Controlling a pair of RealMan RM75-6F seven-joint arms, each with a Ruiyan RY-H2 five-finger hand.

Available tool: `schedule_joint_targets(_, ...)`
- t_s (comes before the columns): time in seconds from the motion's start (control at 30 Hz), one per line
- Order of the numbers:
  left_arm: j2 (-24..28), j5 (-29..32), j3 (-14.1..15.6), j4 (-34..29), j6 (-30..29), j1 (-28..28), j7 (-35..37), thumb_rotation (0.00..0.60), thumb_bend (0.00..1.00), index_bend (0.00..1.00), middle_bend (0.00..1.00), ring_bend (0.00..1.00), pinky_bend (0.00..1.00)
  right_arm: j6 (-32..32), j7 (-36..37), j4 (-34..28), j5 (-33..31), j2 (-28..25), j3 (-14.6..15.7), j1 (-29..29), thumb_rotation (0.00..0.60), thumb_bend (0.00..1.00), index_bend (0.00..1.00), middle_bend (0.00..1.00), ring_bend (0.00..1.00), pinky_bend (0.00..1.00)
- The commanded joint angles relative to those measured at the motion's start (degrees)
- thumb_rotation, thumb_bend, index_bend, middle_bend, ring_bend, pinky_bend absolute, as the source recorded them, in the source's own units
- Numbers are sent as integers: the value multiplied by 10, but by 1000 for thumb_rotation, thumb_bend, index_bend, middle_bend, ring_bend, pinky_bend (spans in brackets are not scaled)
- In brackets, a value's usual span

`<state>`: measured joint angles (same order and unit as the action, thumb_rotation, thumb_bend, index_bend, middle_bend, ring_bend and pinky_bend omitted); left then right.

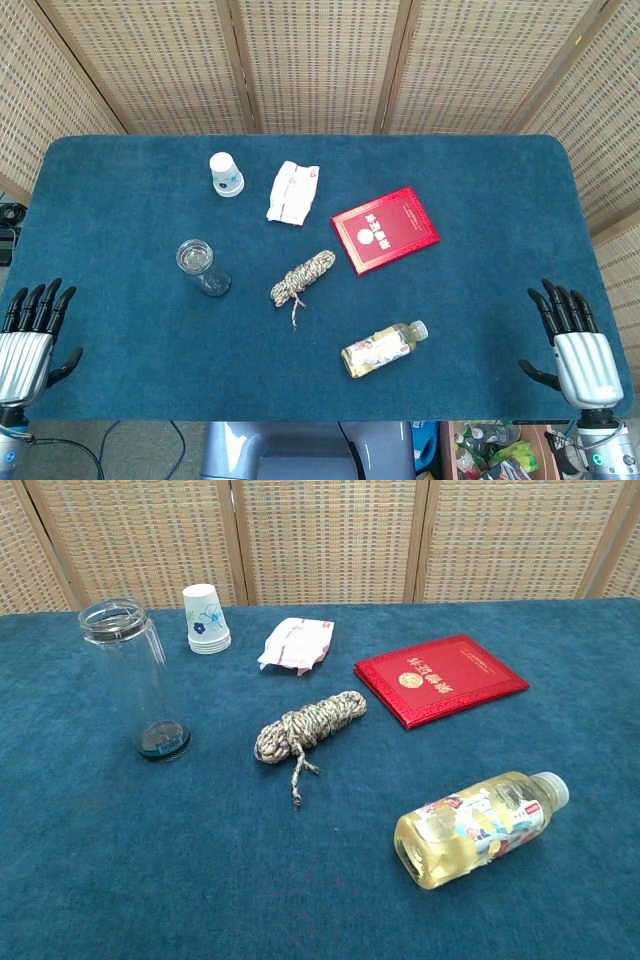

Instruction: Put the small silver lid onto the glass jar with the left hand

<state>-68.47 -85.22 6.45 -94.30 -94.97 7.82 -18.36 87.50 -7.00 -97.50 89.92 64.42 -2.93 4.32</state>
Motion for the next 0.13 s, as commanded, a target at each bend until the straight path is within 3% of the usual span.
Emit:
schedule_joint_targets(0.03, -2, 5, -7, 11, 5, -8, 9, 600, 299, 0, 0, 0, 0, -2, 0, 1, -2, 0, -1, 0, 600, 19, 81, 0, 0, 18)
schedule_joint_targets(0.13, -2, 6, -15, 19, 10, -10, 17, 600, 299, 0, 0, 0, 0, -5, -3, 3, -4, 1, -1, 1, 600, 19, 81, 0, 0, 18)
